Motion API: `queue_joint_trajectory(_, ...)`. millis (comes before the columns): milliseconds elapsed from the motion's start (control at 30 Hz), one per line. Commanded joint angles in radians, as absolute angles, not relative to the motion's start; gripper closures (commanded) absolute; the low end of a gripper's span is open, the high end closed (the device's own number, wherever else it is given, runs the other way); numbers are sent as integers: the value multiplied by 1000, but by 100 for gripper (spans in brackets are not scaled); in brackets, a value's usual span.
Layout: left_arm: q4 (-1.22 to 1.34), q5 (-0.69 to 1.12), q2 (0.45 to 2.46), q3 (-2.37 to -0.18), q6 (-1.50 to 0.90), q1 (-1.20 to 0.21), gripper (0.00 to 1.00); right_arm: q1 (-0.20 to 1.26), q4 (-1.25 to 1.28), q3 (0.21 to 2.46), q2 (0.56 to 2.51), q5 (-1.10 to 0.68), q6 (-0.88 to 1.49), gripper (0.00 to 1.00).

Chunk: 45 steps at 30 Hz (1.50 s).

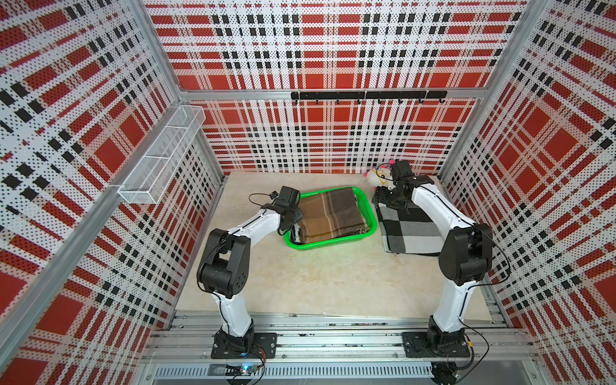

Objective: Put the folded scarf in the basket
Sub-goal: Move the basket to the center of the board, then move the scarf to the center of the board.

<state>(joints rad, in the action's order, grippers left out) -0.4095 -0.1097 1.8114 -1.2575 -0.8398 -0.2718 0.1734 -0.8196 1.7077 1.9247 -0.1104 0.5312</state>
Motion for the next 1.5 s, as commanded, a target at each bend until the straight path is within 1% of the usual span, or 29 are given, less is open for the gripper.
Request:
queue_joint_trajectory(0,-468,-145,1765,-1213,-765,-152,62,110,-764,1662,1907,-111,638,21)
queue_joint_trajectory(167,-480,-133,1753,-1211,-710,-16,64,54,-703,1664,1972,-122,718,24)
queue_joint_trajectory(333,-486,-122,1760,-1268,-666,66,63,53,-710,1826,2136,-139,752,27)
queue_joint_trajectory(433,-492,-119,1759,-1313,-649,80,61,56,-714,1945,2253,-177,756,29)
queue_joint_trajectory(567,-501,-118,1731,-1346,-657,61,57,102,-848,2163,2417,-202,701,30)
queue_joint_trajectory(633,-521,-150,1701,-1357,-671,35,53,130,-878,2174,2440,-211,675,30)
queue_joint_trajectory(733,-537,-188,1638,-1360,-701,-16,45,172,-856,2065,2408,-225,646,30)
queue_joint_trajectory(767,-546,-197,1619,-1362,-712,-34,44,185,-837,2007,2387,-235,639,30)
queue_joint_trajectory(967,-567,-218,1529,-1378,-750,-171,43,282,-808,1763,2264,-237,561,31)
queue_joint_trajectory(1000,-573,-219,1522,-1383,-754,-194,43,302,-804,1725,2237,-233,520,31)
queue_joint_trajectory(1167,-578,-215,1467,-1385,-782,-339,43,459,-823,1540,2070,-178,457,31)
queue_joint_trajectory(1233,-577,-210,1445,-1379,-789,-392,44,500,-826,1500,1996,-148,466,30)
queue_joint_trajectory(1333,-578,-198,1436,-1362,-797,-461,44,506,-821,1507,1930,-150,499,29)
queue_joint_trajectory(1467,-573,-203,1439,-1316,-813,-481,46,494,-819,1616,1976,-133,519,29)
